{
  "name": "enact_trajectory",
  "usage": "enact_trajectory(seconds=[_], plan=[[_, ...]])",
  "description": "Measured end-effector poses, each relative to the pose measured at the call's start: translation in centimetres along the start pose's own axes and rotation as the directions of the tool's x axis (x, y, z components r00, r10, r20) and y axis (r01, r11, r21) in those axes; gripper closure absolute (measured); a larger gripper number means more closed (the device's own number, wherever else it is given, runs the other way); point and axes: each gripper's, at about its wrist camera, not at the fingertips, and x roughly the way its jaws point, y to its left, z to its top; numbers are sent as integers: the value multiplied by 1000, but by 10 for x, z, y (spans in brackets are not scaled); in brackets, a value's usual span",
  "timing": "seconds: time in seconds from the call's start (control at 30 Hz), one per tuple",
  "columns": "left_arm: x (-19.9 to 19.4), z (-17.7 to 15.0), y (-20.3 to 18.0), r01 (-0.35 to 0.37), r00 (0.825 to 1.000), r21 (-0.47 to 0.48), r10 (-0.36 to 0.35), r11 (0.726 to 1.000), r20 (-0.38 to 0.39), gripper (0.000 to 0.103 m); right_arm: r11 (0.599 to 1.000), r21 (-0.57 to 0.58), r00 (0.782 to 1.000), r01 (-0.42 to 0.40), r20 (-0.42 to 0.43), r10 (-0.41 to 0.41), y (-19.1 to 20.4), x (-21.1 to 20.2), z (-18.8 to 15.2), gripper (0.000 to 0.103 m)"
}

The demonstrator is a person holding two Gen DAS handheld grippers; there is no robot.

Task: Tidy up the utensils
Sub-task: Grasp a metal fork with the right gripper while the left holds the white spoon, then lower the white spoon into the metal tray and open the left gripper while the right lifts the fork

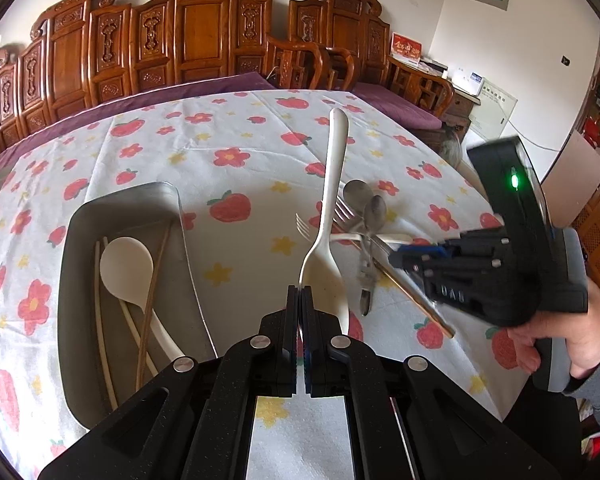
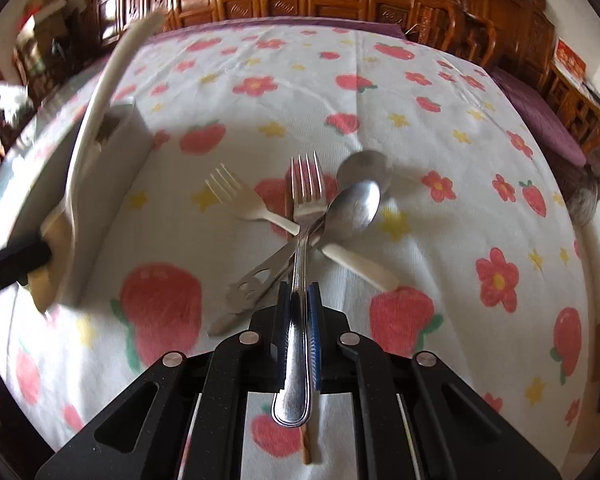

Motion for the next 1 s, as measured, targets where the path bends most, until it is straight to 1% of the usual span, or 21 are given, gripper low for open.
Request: enact_trajectory(seconds=[0.03,0.07,0.17,0.23,0.47,0.57,0.63,0.87,0.9,1.0], plan=[[0,0,0,-1,1000,-1,1,1000,0,102,1000,0,1000,-5,-11,5,0,2,-3,94],[0,0,1,-2,1000,-2,2,1000,0,102,1000,1,1000,-7,-18,7,-1,4,-6,98],[-1,-1,1,-2,1000,-1,2,1000,0,102,1000,7,1000,-12,-17,12,-2,6,-8,98],[-1,-1,1,-1,1000,-1,1,1000,0,102,1000,7,1000,-9,-21,9,-1,8,-7,98],[-1,-1,2,0,1000,1,0,1000,0,102,1000,3,1000,2,-23,-2,-2,12,-1,92],[0,-1,2,1,1000,2,-1,1000,-1,102,1000,4,1000,-1,-18,1,-3,14,3,92],[0,-1,2,1,1000,1,-1,1000,-1,102,1000,1,1000,0,-18,0,-3,15,5,94],[1,-2,1,2,1000,4,-2,1000,0,102,1000,2,999,-24,-38,24,-3,18,9,93],[1,-2,0,3,1000,5,-3,1000,0,102,999,7,999,-32,-41,32,-4,18,10,91],[1,-3,0,2,1000,7,-2,1000,1,102,998,41,997,-57,-44,59,-9,21,13,91]])
